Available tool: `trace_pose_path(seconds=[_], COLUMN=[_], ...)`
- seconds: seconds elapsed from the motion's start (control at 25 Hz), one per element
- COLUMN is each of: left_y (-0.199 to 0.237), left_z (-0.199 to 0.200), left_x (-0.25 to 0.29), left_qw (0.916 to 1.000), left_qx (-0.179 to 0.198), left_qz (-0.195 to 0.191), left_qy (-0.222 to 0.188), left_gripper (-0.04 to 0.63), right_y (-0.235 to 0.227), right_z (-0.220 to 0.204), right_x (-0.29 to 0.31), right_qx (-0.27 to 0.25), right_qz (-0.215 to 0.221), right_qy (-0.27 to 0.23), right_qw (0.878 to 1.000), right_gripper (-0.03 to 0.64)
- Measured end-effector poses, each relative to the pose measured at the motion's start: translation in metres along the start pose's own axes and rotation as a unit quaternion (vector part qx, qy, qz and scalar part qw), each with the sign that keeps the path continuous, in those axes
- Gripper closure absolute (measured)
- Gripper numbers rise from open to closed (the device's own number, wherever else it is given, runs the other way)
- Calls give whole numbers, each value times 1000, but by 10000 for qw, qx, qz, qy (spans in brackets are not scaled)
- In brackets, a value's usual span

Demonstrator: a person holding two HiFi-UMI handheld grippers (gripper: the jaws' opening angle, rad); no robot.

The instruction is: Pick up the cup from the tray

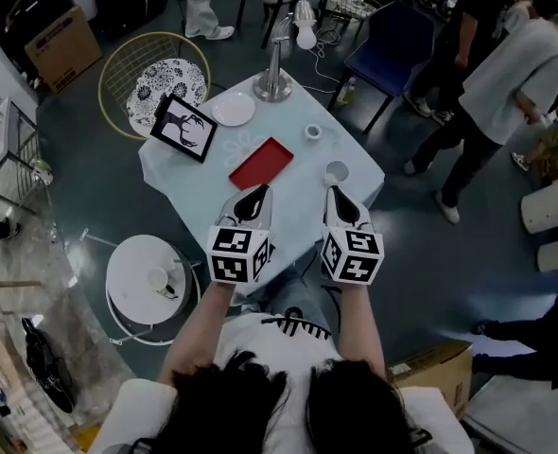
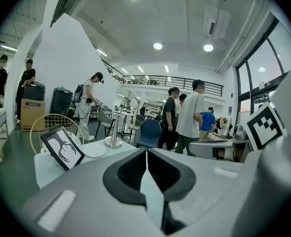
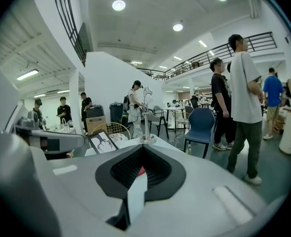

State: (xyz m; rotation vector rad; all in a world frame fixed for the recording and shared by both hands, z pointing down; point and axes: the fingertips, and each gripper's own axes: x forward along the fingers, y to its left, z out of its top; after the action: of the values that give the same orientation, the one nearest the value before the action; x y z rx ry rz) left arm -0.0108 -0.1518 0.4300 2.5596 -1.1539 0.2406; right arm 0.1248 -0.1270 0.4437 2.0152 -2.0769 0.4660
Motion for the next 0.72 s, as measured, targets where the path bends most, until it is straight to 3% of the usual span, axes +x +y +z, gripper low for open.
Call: trace_pose_path(seconds=[0.72], left_y=[-1], left_z=[1], left_x=[-1], left_qw=[10000], left_qx=[46], left_qz=[-36], left_qy=[-38], left_gripper=[594], right_y=[4], right_z=[3], right_x=[-3], right_qx=[-208], right_qz=[-78], right_qy=[92], right_qw=[9997], right_gripper=[594])
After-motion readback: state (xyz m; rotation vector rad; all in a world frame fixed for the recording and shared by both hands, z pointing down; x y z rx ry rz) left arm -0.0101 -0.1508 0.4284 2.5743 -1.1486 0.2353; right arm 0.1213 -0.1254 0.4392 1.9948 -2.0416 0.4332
